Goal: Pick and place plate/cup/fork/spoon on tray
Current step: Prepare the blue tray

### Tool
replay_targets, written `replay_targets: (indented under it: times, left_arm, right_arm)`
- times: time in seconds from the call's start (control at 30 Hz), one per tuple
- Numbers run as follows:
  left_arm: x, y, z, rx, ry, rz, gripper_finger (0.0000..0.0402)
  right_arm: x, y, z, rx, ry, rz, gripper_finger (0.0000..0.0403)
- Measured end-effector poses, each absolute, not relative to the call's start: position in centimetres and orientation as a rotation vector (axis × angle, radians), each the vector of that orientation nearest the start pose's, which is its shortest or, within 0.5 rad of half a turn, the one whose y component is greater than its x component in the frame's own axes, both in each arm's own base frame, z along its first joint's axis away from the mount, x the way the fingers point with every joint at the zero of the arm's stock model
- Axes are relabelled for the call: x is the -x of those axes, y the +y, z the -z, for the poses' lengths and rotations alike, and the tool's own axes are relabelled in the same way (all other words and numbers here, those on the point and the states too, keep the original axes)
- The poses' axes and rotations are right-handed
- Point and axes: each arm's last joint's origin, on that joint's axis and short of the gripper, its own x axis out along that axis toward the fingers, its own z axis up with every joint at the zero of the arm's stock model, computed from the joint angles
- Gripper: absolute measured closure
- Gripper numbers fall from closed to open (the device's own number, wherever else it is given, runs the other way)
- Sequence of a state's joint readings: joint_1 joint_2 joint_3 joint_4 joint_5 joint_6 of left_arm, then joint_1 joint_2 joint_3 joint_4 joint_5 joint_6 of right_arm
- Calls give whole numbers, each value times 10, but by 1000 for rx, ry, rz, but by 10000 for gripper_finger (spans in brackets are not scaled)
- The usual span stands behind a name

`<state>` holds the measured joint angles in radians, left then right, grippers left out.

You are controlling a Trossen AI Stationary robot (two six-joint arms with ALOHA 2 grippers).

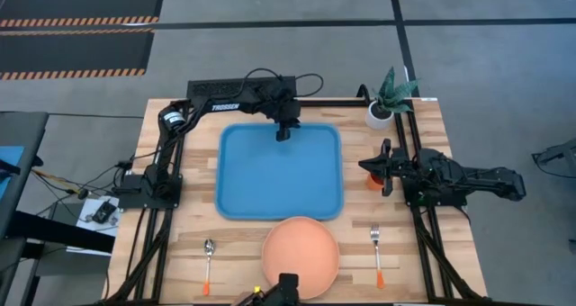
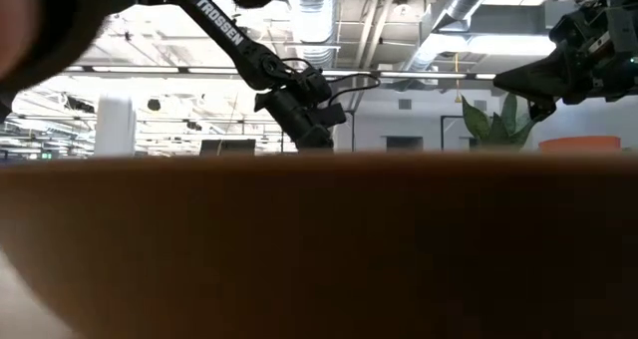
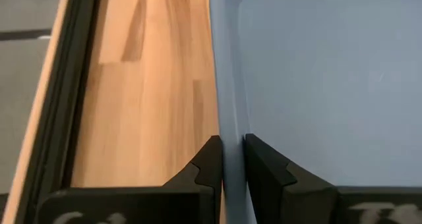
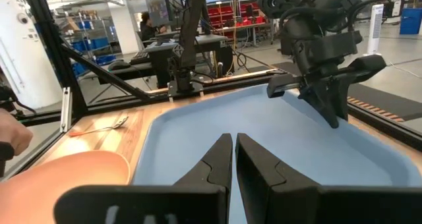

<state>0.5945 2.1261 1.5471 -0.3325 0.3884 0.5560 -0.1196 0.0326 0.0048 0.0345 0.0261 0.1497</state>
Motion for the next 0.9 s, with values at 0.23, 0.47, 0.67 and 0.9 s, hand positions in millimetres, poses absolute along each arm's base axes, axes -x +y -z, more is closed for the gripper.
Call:
replay_targets:
  times: [0.23, 0.47, 0.67, 0.9]
  left_arm:
    - [-382, 246, -167, -90, 836, 35, 363]
    - [-381, 246, -166, -78, 860, 15, 356]
    - [-370, 250, -165, -52, 932, 5, 371]
    - [-365, 255, -161, -29, 960, -2, 370]
  right_arm:
    - [-99, -13, -166, -149, -17, 145, 356]
    - [-99, -13, -166, -149, -17, 145, 356]
    - [-99, -13, -166, -149, -18, 145, 356]
    - [-99, -13, -166, -149, -18, 145, 356]
